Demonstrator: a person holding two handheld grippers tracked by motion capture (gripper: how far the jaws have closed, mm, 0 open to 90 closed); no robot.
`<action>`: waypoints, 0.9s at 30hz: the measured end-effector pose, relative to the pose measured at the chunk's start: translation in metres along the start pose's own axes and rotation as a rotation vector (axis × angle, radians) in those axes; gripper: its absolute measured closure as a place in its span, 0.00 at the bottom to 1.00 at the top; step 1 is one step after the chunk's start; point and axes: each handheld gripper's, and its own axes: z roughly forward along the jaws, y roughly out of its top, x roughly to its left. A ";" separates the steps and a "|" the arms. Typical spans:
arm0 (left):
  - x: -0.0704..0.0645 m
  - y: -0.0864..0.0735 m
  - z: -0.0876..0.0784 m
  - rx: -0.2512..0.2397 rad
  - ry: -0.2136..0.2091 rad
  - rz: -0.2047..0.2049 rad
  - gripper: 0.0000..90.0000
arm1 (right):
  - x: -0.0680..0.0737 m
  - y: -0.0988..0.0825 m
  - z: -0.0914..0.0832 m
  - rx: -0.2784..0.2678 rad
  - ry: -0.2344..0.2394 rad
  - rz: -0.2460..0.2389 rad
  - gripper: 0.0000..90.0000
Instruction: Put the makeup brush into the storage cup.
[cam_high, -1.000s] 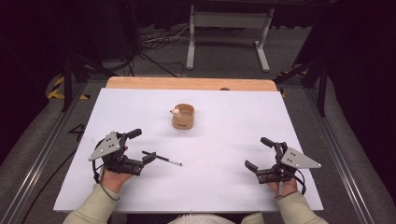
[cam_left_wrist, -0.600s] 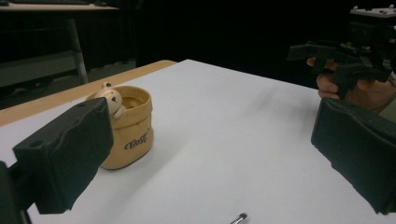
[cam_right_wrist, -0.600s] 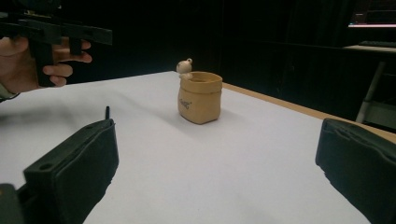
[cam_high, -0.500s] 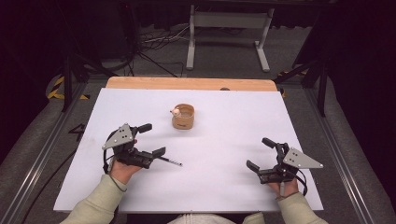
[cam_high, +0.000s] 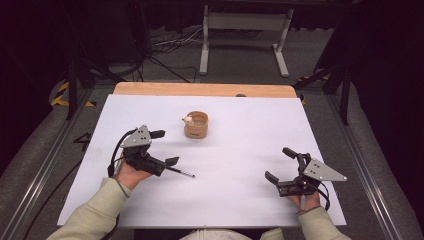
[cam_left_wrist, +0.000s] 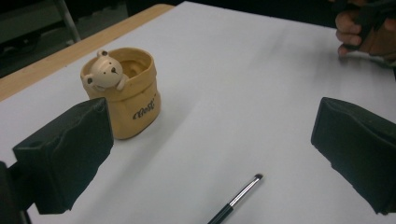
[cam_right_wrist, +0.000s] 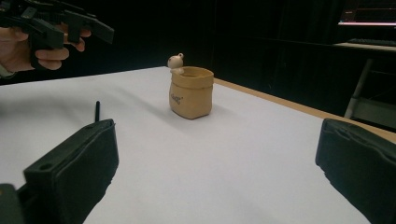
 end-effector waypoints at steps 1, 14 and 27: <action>0.000 0.002 0.001 0.023 -0.003 0.008 0.00 | 0.000 0.000 0.000 0.002 -0.001 0.000 0.00; 0.000 0.024 0.014 0.247 -0.023 0.074 0.00 | -0.002 -0.001 0.004 0.015 0.035 0.022 0.00; 0.001 0.034 0.029 0.419 -0.034 0.137 0.01 | -0.003 -0.002 0.004 0.031 0.046 0.037 0.00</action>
